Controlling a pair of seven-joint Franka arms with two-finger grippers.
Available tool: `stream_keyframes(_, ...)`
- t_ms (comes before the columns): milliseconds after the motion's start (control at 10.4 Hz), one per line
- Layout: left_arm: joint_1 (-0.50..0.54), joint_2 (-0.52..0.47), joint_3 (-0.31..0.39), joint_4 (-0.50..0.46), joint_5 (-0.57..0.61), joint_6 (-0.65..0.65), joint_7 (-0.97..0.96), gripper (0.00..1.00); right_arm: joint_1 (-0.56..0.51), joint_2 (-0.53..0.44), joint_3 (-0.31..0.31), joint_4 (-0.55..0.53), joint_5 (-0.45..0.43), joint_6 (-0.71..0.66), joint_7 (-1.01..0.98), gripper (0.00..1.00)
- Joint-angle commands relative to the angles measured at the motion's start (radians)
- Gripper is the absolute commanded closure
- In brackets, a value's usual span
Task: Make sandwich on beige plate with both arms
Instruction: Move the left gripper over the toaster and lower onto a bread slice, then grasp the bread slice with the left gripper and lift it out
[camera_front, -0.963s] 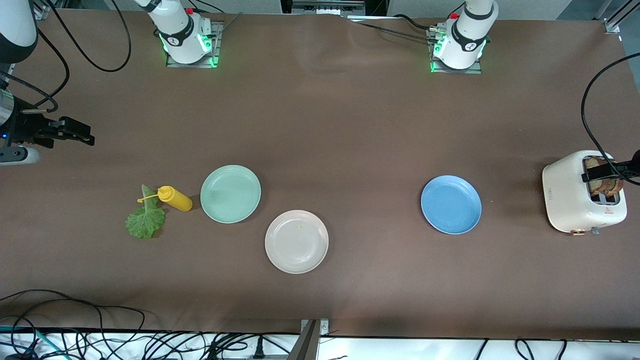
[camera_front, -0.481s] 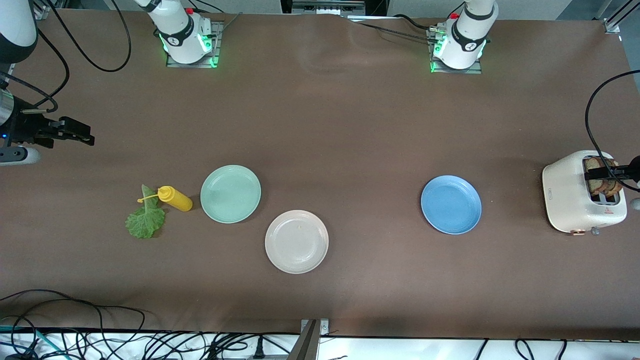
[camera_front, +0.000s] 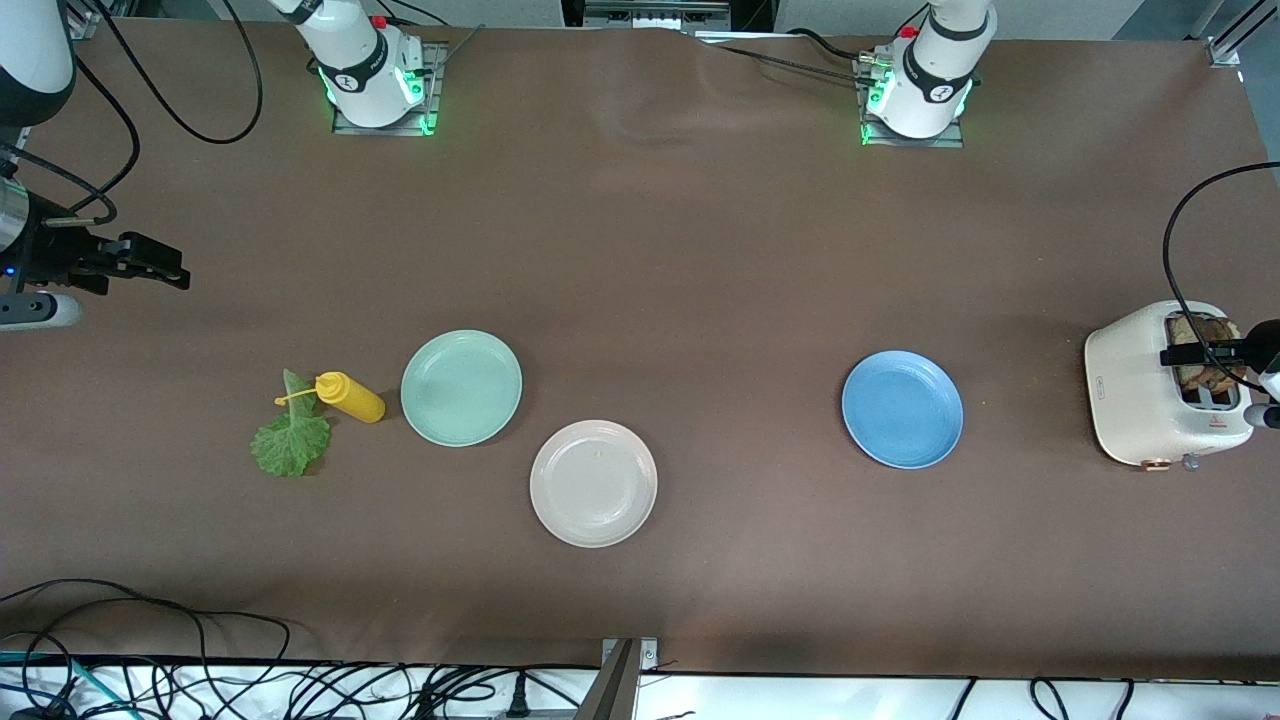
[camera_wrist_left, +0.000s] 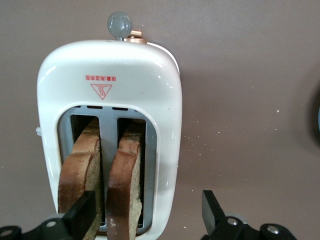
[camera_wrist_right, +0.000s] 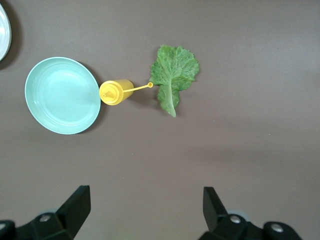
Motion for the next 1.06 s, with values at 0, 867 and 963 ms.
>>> stream_keyframes(0,0.006,0.013,-0.007,0.011,0.035,-0.003,0.02,0.09,-0.004,0.007,0.003,0.023,0.007,-0.023,-0.002,0.0)
stream_keyframes(867,0.009,0.032,-0.007,0.006,0.107,-0.012,0.02,0.69,-0.007,0.007,0.003,0.021,0.007,-0.023,-0.006,0.0)
stream_keyframes(963,0.009,0.033,-0.007,0.006,0.107,-0.014,0.017,0.81,-0.007,0.009,0.003,0.023,0.007,-0.023,-0.008,0.0)
